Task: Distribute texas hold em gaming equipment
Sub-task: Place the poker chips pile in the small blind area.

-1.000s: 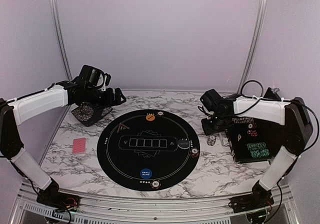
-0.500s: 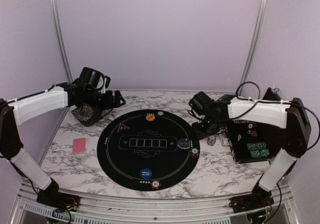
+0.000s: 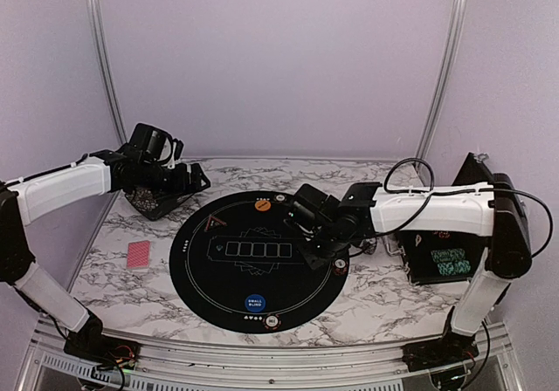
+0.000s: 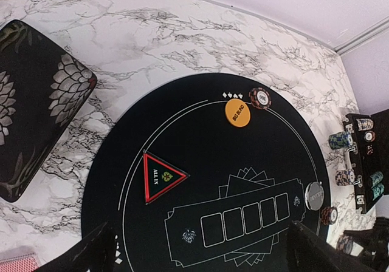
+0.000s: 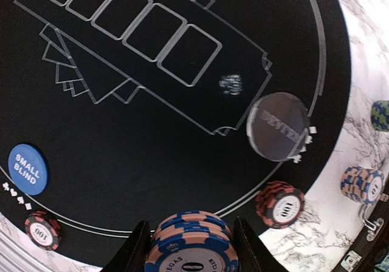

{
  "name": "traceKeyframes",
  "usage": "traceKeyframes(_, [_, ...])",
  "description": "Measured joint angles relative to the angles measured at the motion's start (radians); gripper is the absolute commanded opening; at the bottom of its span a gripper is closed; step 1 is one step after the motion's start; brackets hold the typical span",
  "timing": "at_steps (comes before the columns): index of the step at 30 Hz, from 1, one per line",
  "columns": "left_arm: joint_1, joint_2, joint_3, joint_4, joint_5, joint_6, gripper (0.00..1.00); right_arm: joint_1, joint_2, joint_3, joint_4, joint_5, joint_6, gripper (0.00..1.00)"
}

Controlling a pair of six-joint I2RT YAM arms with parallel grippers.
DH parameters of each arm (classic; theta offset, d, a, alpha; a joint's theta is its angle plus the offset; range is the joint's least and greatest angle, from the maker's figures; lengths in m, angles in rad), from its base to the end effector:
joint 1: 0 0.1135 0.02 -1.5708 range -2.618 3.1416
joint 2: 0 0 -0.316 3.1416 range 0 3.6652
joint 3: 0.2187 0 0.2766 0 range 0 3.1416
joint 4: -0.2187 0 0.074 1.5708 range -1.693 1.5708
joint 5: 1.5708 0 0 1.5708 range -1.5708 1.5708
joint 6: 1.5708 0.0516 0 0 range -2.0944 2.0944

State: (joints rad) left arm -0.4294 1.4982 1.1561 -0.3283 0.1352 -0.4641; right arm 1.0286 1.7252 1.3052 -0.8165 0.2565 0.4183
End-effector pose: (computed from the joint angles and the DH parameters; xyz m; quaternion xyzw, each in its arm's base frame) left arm 0.3332 -0.1602 0.3169 0.0138 0.8987 -0.2424 0.3653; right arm 0.2074 0.3190 0.2534 -0.2735 0.9392 0.0147 0.2072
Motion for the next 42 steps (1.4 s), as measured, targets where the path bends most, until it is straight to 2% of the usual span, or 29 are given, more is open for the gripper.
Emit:
traceKeyframes(11, [0.023,-0.031,-0.029,0.001,0.005,0.0,0.99,0.21,0.215,0.205,0.002,-0.003,-0.018,0.32])
traceKeyframes(18, [0.041,-0.036,-0.055,0.0,0.006,0.001,0.99,0.286,0.343,0.33,0.004,-0.022,-0.054,0.32])
traceKeyframes(28, [0.049,-0.053,-0.066,0.0,0.007,0.003,0.99,0.341,0.464,0.447,0.013,-0.055,-0.1,0.32])
traceKeyframes(42, [0.057,-0.054,-0.066,0.0,0.012,0.004,0.99,0.364,0.487,0.451,0.031,-0.094,-0.108,0.33])
